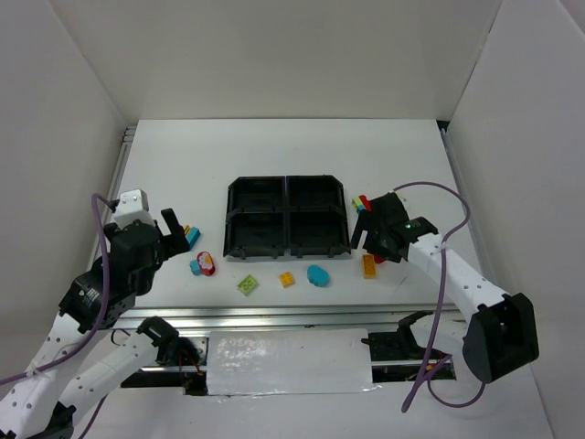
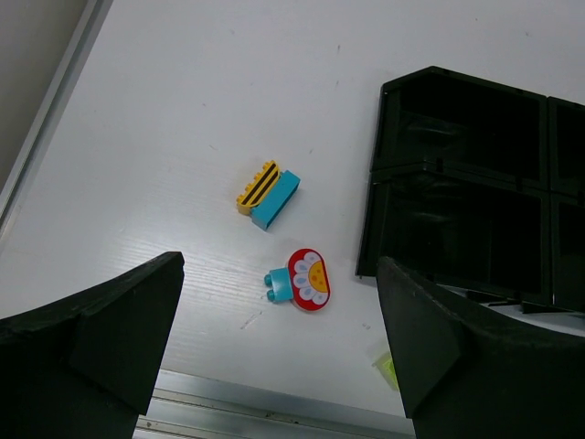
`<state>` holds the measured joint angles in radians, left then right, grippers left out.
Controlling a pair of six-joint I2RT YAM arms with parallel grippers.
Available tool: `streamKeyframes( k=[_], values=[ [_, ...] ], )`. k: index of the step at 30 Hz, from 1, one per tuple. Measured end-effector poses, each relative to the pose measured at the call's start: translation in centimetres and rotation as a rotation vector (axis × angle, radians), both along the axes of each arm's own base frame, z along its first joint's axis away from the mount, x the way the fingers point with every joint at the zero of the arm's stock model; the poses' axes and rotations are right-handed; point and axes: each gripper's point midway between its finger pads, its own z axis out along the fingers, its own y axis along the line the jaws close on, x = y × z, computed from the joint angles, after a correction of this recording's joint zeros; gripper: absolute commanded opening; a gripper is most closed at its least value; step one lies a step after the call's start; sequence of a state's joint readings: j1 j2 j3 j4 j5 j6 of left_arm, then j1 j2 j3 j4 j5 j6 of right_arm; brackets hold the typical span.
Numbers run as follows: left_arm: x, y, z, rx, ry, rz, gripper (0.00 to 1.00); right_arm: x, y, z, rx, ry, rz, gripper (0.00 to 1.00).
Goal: Sort the legos into containers by color
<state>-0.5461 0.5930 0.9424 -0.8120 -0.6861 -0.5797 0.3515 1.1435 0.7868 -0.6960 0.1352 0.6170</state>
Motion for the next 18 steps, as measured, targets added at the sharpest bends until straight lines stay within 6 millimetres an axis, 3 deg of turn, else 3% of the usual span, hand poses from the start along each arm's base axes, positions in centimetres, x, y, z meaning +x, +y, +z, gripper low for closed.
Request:
streamKeyframes(
  k=[18],
  values=[
    [0.0,-0.4,0.3,-0.016,-0.012,-0.02,1.0,-1.1,-0.3,-5.3,-0.027,0.139,-0.077,0.87]
  ],
)
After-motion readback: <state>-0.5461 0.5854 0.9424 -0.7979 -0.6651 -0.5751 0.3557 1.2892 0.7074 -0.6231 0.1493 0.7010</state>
